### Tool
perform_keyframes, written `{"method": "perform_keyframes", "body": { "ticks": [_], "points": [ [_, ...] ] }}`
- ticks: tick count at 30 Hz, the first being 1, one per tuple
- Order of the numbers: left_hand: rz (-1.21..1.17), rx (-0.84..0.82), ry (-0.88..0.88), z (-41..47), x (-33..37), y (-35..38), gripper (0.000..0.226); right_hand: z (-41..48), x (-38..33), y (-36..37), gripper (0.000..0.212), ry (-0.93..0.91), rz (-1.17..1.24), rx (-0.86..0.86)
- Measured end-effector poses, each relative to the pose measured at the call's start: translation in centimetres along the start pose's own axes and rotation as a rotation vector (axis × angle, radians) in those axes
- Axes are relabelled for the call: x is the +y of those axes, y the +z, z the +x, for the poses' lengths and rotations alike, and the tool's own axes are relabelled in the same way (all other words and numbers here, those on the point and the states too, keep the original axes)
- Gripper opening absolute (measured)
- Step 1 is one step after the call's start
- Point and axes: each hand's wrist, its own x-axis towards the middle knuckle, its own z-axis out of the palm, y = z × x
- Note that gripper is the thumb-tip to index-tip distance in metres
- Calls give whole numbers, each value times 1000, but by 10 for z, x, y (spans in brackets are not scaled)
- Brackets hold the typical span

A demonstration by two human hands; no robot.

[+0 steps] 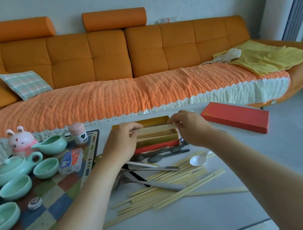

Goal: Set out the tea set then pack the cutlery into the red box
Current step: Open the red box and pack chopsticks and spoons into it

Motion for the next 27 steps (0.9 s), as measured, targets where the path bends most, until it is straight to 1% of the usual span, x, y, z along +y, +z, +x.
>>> {"method": "perform_keyframes", "body": {
  "ticks": [3, 5, 8, 10, 12, 15, 17, 19, 22, 27],
  "points": [
    [106, 136, -4, 7, -19, -8, 27, 12, -9, 13, 43, 7, 28, 7],
    [243, 147, 1, 7, -30, -10, 31, 21, -13, 24, 46, 6, 24, 18],
    [376, 59, 71, 4, -39, -9, 36, 36, -17, 40, 48, 38, -13, 7],
    [398, -14, 110, 2, -43, -6, 34, 45, -19, 49, 51, 67, -107, -22],
    [416, -75, 125, 1, -48, -2, 34, 52, -18, 53, 52, 102, -148, -40],
    [470, -161, 110, 2, -54, 1, 44, 60, -18, 54, 52, 142, -97, -65],
    [513, -235, 81, 5, -56, 0, 54, 63, -19, 54, 49, 123, -26, -82],
    [550, -285, 57, 7, -55, 0, 58, 61, -22, 55, 43, 95, 19, -112],
    [580, -314, 19, 10, -50, 2, 61, 55, -24, 54, 40, 51, 14, -148],
    [564, -308, 5, 10, -46, 4, 58, 44, -29, 51, 39, 31, -16, -304]
  ]
}}
